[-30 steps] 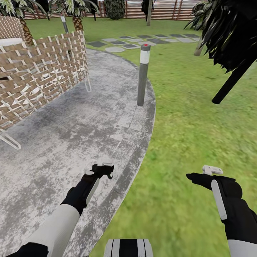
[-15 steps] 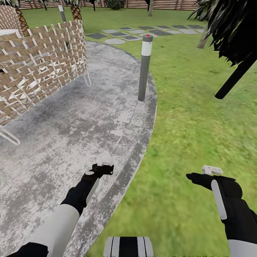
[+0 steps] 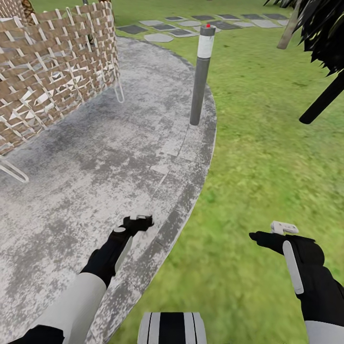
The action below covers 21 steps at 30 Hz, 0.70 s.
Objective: Pick up the pesticide atomizer in the garden and spray insectifuge to fully cover both potted plants in the garden.
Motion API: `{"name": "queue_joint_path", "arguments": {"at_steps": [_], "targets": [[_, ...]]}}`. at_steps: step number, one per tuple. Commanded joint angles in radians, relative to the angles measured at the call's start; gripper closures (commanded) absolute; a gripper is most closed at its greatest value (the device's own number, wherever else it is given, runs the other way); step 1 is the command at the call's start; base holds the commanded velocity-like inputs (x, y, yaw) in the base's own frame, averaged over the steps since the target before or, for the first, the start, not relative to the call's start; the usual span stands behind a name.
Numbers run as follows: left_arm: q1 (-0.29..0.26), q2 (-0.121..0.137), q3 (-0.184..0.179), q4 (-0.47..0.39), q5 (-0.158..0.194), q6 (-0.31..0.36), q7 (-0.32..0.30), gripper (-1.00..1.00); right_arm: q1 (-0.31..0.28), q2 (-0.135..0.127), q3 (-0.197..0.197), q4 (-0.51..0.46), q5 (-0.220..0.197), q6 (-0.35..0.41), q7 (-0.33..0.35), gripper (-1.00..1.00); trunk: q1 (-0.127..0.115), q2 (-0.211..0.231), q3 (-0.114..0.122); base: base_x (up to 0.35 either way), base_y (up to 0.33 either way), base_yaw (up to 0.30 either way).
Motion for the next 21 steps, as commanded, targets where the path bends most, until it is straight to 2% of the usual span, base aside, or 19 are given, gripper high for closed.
{"name": "queue_joint_path", "arguments": {"at_steps": [1, 7, 11, 21], "targets": [[0.000, 0.000, -0.001, -0.008, 0.000, 0.006, 0.001, -1.00, 0.000, 0.000, -0.001, -0.001, -0.004, 0.004, 0.000, -1.00, 0.000, 0.000, -0.001, 0.000, 0.000, 0.007], [0.000, 0.000, -0.006, -0.019, -0.001, 0.006, 0.001, -1.00, 0.000, 0.000, -0.001, -0.001, -0.004, 0.004, 0.000, -1.00, 0.000, 0.000, -0.004, 0.000, 0.000, 0.018], [0.000, 0.000, -0.007, -0.021, -0.001, 0.006, 0.001, -1.00, 0.000, 0.000, -0.002, -0.001, -0.003, 0.004, 0.000, -1.00, 0.002, -0.001, -0.024, 0.000, 0.000, 0.077], [0.000, 0.000, -0.007, -0.040, -0.002, 0.006, 0.003, -1.00, 0.000, 0.000, -0.002, -0.001, -0.003, 0.004, 0.000, -1.00, 0.002, -0.001, -0.025, 0.006, -0.009, 0.013]]}}
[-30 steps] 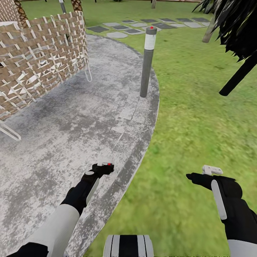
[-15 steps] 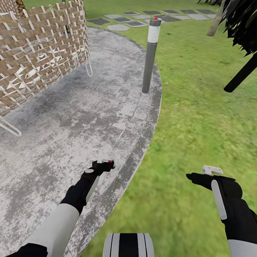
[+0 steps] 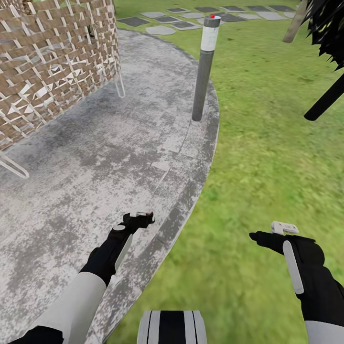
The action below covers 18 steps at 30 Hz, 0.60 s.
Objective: Pick up the pesticide atomizer in the garden and spray insectifuge to fully cover both potted plants in the garden.
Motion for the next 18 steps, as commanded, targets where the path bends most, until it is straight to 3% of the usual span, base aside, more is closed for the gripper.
{"name": "queue_joint_path", "arguments": {"at_steps": [1, 9, 18], "targets": [[0.000, 0.000, -0.001, -0.002, 0.000, 0.006, 0.001, -1.00, 0.000, 0.000, -0.001, -0.001, -0.005, 0.004, 0.001, -1.00, 0.000, 0.000, -0.001, 0.071, -0.116, 0.060], [0.000, 0.000, 0.000, -0.002, 0.000, 0.006, 0.002, -1.00, 0.000, 0.000, -0.001, -0.001, -0.006, 0.004, 0.000, -1.00, 0.000, 0.000, -0.005, 0.116, -0.219, 0.133], [0.000, 0.000, 0.000, -0.002, 0.000, 0.006, 0.002, -1.00, 0.000, 0.000, 0.000, -0.001, -0.010, 0.004, 0.001, -1.00, 0.000, 0.000, -0.006, 0.010, -0.065, 0.010]]}}
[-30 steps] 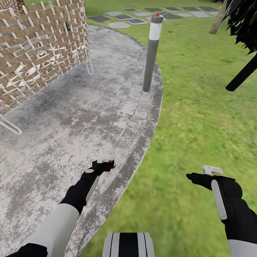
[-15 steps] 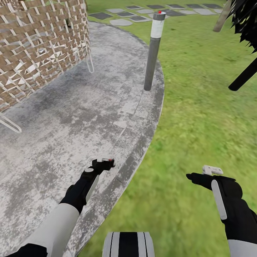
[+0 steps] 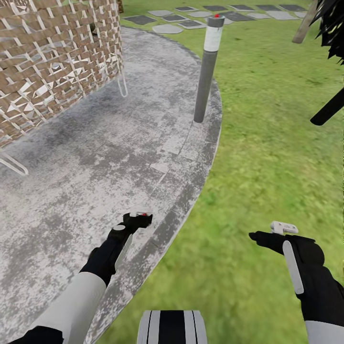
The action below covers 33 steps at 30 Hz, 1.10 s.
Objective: Pick up the pesticide atomizer in the garden and spray insectifuge to fully cover both potted plants in the garden.
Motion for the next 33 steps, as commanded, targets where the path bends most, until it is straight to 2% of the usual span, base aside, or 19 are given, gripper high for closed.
{"name": "queue_joint_path", "arguments": {"at_steps": [1, 15, 20, 23, 26, 30, 33], "targets": [[0.000, 0.000, -0.001, -0.002, 0.000, 0.006, 0.001, -1.00, 0.000, 0.000, -0.001, -0.001, -0.004, 0.004, 0.000, -1.00, 0.000, 0.000, -0.001, 0.001, -0.217, 0.001], [0.000, 0.001, 0.000, -0.002, 0.000, 0.006, 0.001, -1.00, 0.000, 0.000, -0.001, -0.001, -0.003, 0.004, 0.000, -1.00, 0.000, 0.000, -0.001, 0.000, -0.043, 0.000], [0.000, 0.001, -0.001, -0.003, 0.000, 0.006, 0.001, -1.00, 0.000, 0.000, -0.001, -0.002, -0.002, 0.004, 0.001, -1.00, 0.002, -0.001, -0.026, 0.000, 0.000, 0.000], [0.000, 0.001, 0.000, -0.031, 0.000, 0.006, 0.001, -1.00, 0.000, 0.000, -0.001, -0.003, -0.001, 0.004, 0.001, -1.00, 0.002, -0.001, -0.028, 0.000, 0.000, 0.000], [0.000, 0.001, 0.002, -0.114, 0.000, 0.006, 0.001, -1.00, 0.000, 0.000, -0.001, -0.003, -0.003, 0.004, 0.001, -1.00, 0.002, -0.001, -0.029, 0.000, 0.000, 0.000], [0.001, 0.002, 0.003, -0.143, 0.000, 0.003, 0.001, -1.00, 0.000, 0.001, -0.001, -0.001, -0.004, 0.004, 0.001, -1.00, 0.002, -0.001, -0.029, 0.000, 0.000, 0.000], [0.002, 0.002, 0.003, -0.148, -0.001, -0.035, 0.001, -1.00, 0.000, 0.001, -0.001, -0.001, -0.004, 0.004, 0.001, -1.00, 0.002, -0.001, -0.029, 0.000, 0.000, 0.000]]}}
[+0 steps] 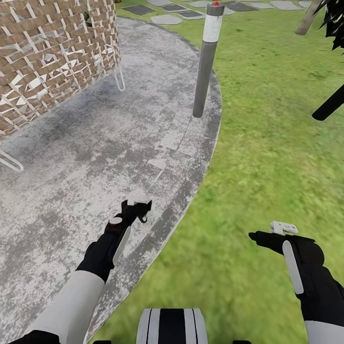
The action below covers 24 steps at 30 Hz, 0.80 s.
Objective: Pick up the pesticide atomizer in the garden and spray insectifuge to fully cover both potted plants in the garden.
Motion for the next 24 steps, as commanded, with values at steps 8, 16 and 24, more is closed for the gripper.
{"name": "queue_joint_path", "arguments": {"at_steps": [8, 16, 24], "targets": [[0.002, 0.001, 0.005, -0.001, 0.000, -0.038, 0.002, -1.00, 0.000, -0.001, -0.001, -0.001, -0.004, 0.004, 0.000, -1.00, 0.000, 0.000, -0.003, 0.000, 0.000, 0.000], [0.005, 0.001, 0.005, 0.005, 0.006, -0.106, 0.002, -1.00, 0.000, -0.001, -0.001, -0.001, -0.004, 0.004, -0.001, -1.00, 0.001, -0.001, -0.027, 0.000, 0.000, 0.000], [0.008, 0.002, 0.007, 0.008, 0.008, -0.112, 0.003, -1.00, 0.000, -0.001, -0.001, -0.001, -0.006, 0.004, -0.001, -1.00, 0.003, -0.002, -0.041, 0.000, 0.000, 0.000]]}}
